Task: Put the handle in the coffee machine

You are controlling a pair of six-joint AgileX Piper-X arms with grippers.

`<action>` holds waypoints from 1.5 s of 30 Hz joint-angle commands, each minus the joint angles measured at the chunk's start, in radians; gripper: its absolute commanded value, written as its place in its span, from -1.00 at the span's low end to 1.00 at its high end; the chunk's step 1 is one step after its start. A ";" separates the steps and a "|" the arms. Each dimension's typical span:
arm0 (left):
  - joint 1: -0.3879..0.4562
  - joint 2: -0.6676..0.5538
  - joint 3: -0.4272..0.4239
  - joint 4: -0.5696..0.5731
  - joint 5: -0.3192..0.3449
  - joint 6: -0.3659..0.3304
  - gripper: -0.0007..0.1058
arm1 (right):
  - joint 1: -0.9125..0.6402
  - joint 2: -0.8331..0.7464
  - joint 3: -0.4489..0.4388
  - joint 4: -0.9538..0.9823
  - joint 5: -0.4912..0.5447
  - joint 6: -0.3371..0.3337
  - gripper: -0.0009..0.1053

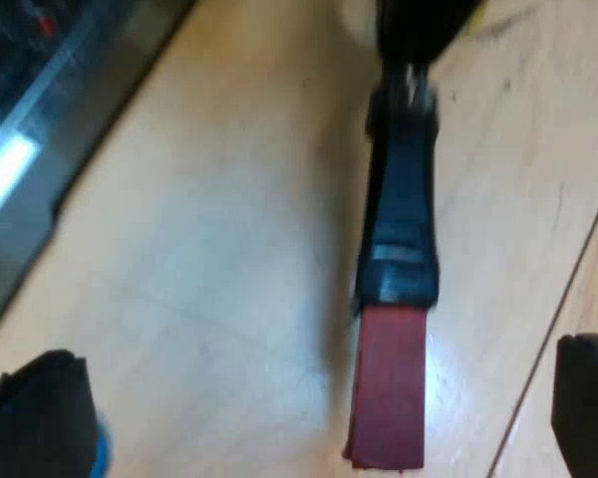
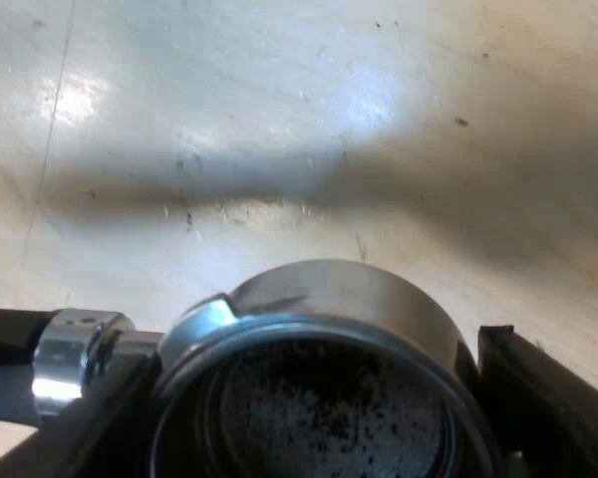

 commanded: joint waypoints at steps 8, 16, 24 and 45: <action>-0.006 0.003 0.052 -0.059 0.081 0.002 0.77 | -0.005 -0.025 -0.012 -0.012 -0.012 -0.006 -0.98; -0.006 0.003 0.052 -0.113 0.081 0.002 0.77 | -0.005 -0.025 -0.012 -0.027 -0.015 -0.002 -0.98; -0.006 0.003 0.052 -0.113 0.081 0.002 0.77 | -0.005 -0.025 -0.012 -0.027 -0.015 -0.004 -0.98; -0.006 0.003 0.052 -0.113 0.081 0.002 0.77 | -0.005 -0.025 -0.041 -0.027 -0.001 0.016 -0.98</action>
